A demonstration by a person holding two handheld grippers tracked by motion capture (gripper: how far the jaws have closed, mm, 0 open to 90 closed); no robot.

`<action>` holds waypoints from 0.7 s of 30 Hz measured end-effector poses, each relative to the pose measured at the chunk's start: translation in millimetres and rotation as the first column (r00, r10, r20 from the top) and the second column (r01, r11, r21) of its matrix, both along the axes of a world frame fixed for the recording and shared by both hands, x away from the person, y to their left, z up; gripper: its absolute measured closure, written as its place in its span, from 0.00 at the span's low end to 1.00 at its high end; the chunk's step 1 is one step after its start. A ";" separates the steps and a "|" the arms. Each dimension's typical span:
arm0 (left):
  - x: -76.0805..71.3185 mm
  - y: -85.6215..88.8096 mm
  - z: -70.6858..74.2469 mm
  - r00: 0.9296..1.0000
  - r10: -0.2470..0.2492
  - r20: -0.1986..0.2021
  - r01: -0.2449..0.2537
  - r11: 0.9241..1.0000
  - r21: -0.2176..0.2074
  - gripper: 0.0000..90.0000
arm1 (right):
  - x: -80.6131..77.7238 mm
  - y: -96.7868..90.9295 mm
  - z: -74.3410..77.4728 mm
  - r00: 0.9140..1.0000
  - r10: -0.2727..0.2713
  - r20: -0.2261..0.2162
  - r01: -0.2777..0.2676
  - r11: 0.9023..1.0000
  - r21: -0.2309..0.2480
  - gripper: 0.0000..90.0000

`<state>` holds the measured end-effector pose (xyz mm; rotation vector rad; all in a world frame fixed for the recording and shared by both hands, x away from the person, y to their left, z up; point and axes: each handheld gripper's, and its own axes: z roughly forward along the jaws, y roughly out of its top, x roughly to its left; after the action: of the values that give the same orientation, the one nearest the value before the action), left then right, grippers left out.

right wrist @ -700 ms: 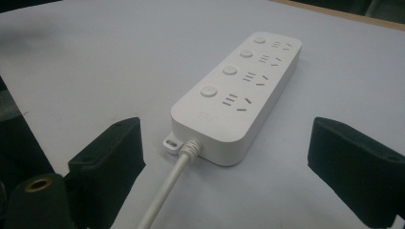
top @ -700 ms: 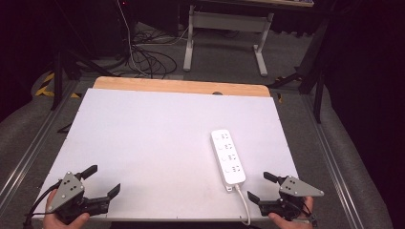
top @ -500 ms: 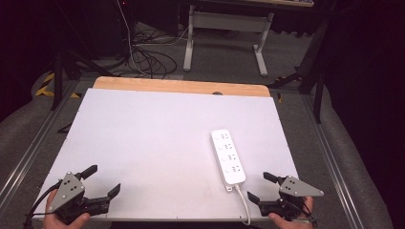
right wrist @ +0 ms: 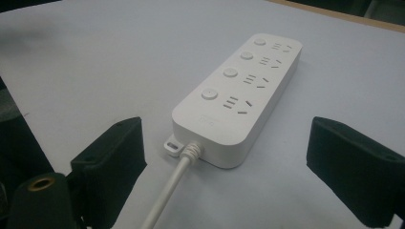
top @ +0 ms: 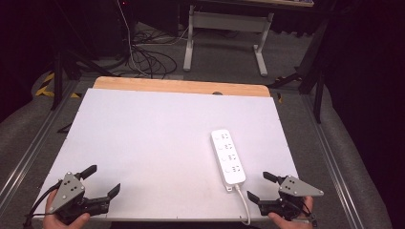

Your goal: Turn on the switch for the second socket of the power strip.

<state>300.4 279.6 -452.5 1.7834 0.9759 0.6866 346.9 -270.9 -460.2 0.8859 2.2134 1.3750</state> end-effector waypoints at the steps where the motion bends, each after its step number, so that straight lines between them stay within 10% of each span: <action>1: 0.0 0.1 0.0 1.000 0.000 0.000 0.000 1.000 0.003 0.09 | 0.3 0.6 1.7 1.000 0.002 -0.002 -0.002 1.000 -0.002 0.16; 21: 0.2 0.3 -0.5 1.000 0.011 -0.008 -0.011 1.000 0.007 0.09 | 23.8 28.0 40.3 0.998 0.056 -0.002 -0.056 0.998 -0.036 0.32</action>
<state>300.5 279.9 -453.0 1.7894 0.9904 0.6909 370.7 -242.9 -419.9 0.8182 2.2722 1.3547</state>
